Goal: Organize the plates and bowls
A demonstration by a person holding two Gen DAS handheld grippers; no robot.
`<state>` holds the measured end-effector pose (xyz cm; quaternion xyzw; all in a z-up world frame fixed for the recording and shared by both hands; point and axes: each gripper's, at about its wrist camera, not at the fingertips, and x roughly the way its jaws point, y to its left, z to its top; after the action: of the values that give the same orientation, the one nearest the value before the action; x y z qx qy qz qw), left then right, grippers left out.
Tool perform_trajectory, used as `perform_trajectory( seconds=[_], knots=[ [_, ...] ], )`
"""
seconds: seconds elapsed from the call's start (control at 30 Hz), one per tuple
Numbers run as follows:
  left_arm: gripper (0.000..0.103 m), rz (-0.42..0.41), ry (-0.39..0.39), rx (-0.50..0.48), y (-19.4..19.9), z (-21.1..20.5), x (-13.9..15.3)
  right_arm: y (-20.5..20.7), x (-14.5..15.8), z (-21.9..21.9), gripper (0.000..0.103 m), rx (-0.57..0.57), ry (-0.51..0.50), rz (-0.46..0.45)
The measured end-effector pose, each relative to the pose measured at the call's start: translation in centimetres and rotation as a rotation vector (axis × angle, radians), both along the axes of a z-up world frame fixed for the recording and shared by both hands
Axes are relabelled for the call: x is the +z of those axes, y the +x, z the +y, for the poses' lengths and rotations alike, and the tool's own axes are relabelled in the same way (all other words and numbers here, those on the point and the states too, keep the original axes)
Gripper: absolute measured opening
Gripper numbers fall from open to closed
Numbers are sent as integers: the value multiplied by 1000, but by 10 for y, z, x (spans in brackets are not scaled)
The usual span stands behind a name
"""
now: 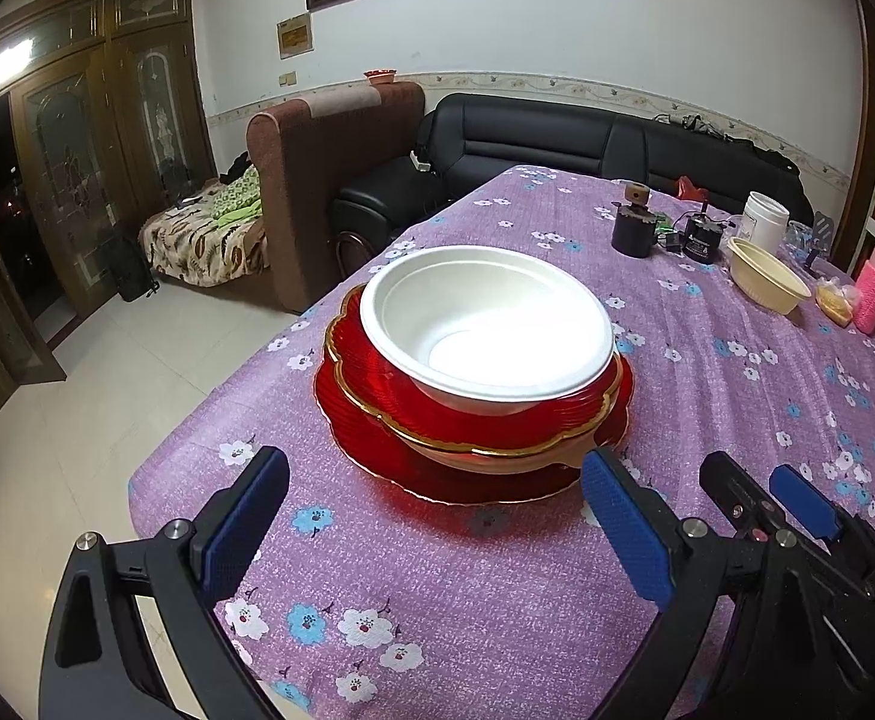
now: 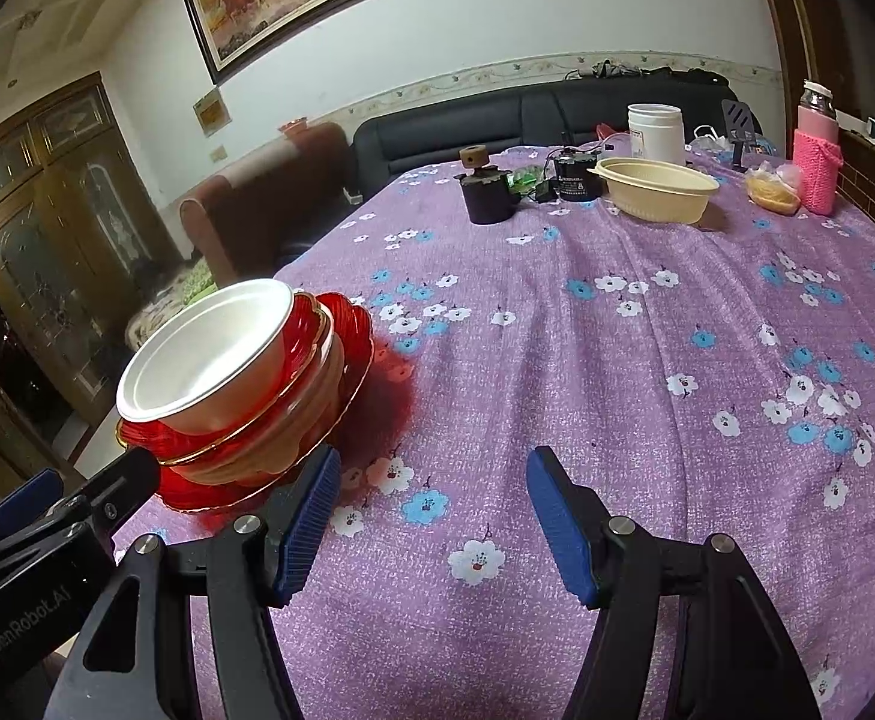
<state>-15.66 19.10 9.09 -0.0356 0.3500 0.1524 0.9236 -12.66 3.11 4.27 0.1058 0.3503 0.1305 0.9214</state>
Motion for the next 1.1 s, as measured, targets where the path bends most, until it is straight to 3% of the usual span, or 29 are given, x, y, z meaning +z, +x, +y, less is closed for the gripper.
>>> perform_trajectory(
  seconds=[0.73,1.1],
  knots=[
    [98,32,-50,-20,-3,1,-12,-7,-4,-2,69,-13,-19,9],
    [98,-38,-49,-31,-36,-3,6,-40,18,-6,69,-23,-28,-65]
  ],
)
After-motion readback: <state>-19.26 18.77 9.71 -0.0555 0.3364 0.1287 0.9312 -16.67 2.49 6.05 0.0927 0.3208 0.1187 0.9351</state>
